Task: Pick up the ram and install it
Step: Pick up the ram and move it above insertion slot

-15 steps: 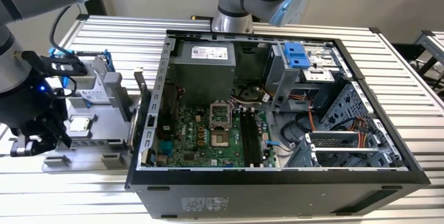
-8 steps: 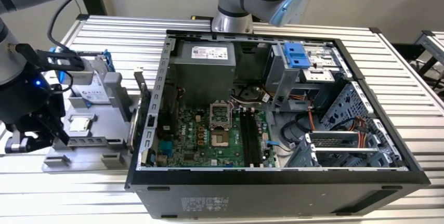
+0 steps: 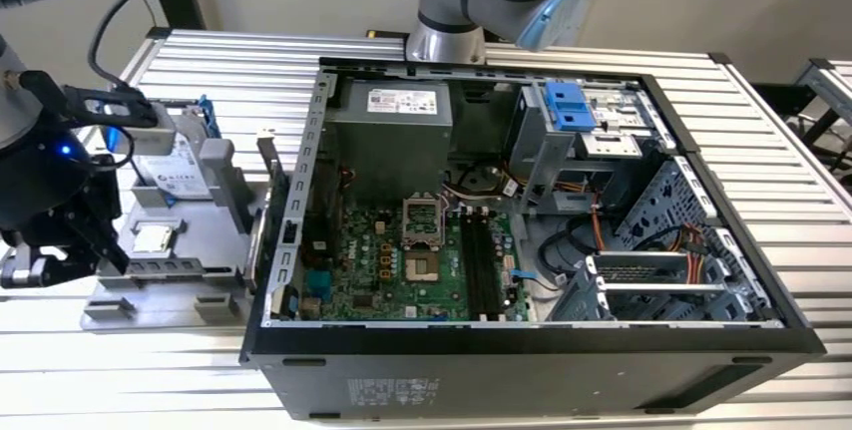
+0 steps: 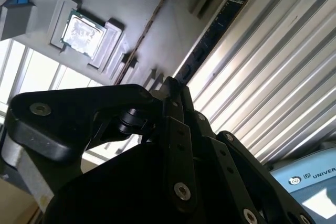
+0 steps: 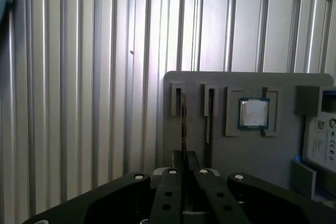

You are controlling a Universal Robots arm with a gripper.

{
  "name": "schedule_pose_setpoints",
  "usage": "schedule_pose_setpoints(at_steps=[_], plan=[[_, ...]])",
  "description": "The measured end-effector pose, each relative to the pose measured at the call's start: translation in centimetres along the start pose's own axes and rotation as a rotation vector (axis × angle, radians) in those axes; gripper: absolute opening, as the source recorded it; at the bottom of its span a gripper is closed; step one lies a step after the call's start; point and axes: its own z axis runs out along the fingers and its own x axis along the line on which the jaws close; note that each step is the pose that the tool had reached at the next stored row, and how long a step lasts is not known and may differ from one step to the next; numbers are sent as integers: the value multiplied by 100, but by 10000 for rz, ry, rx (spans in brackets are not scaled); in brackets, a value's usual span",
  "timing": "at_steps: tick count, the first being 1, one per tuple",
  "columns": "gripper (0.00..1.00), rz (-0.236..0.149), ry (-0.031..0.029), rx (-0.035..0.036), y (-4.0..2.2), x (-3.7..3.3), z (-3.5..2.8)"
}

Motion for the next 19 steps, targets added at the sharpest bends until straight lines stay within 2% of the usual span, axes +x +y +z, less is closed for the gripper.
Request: schedule_pose_setpoints(at_steps=[9,19], plan=[[0,35,0,1,0,-16,-87],[0,73,0,1,-1,-67,-177]])
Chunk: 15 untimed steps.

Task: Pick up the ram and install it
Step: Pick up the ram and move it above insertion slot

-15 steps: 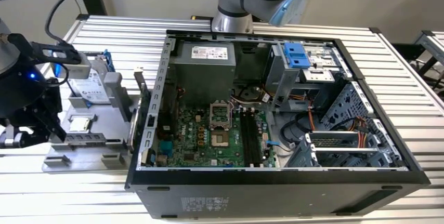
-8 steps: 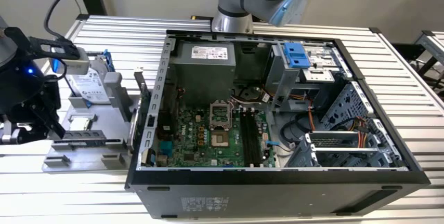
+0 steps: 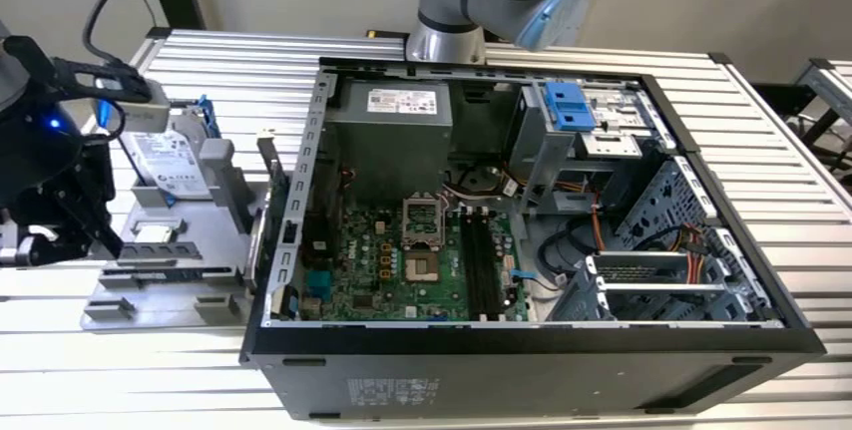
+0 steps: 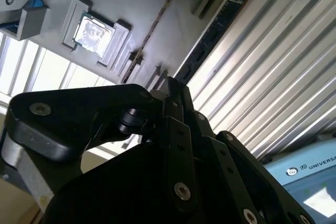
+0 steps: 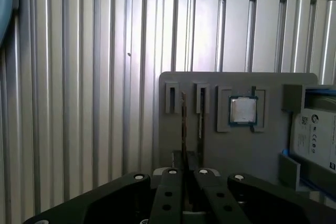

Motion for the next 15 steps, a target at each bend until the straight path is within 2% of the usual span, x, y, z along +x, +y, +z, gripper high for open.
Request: schedule_pose_setpoints(at_steps=[15], plan=[[0,25,0,1,-2,-101,-127]])
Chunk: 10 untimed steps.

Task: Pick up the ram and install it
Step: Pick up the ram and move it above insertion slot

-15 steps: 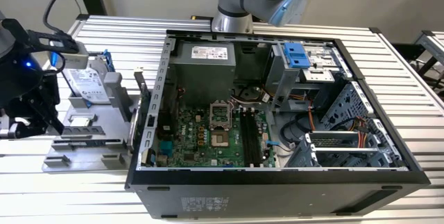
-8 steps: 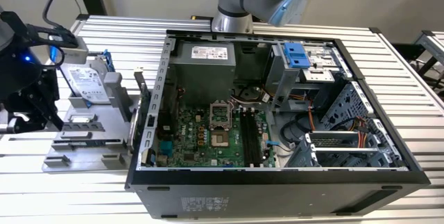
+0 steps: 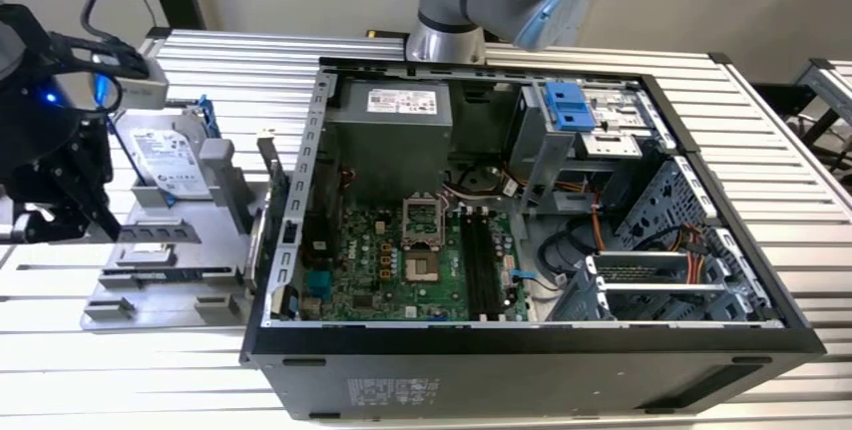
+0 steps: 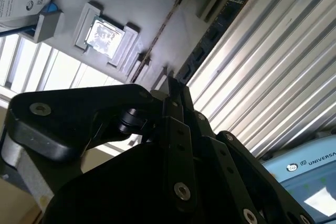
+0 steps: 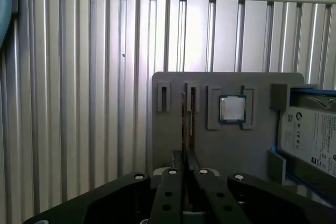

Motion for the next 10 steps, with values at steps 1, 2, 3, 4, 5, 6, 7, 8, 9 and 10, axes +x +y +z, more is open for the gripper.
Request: schedule_pose_setpoints(at_steps=[1,2,3,4,5,6,7,8,9,10], plan=[[0,1,-1,1,-1,-6,-10],[0,2,-1,1,-1,-11,-20],[0,4,-1,1,0,-16,-28],[0,5,0,1,-1,-22,-38],[0,6,0,0,-1,-28,-48],[0,7,0,0,-1,-35,-58],[0,8,0,1,-1,-42,-67],[0,9,0,1,-1,-49,-76],[0,9,-1,2,-1,-56,-85],[0,10,-1,2,-1,-63,-94]])
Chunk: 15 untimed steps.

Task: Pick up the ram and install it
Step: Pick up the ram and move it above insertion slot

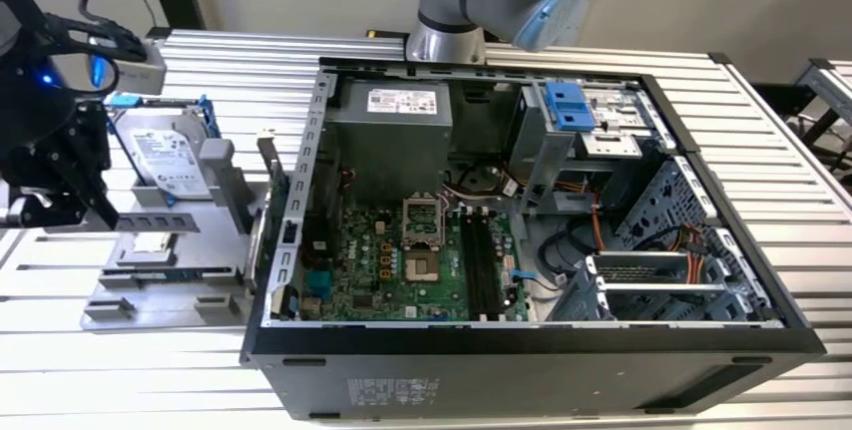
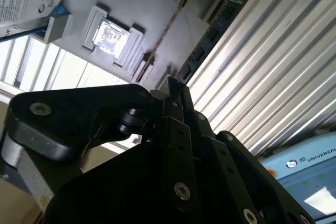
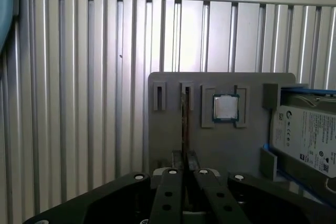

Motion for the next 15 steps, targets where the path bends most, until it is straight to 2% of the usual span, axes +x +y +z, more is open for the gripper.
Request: schedule_pose_setpoints(at_steps=[10,15], plan=[[0,2,0,0,-1,-63,-95],[0,2,0,0,0,-74,-159]])
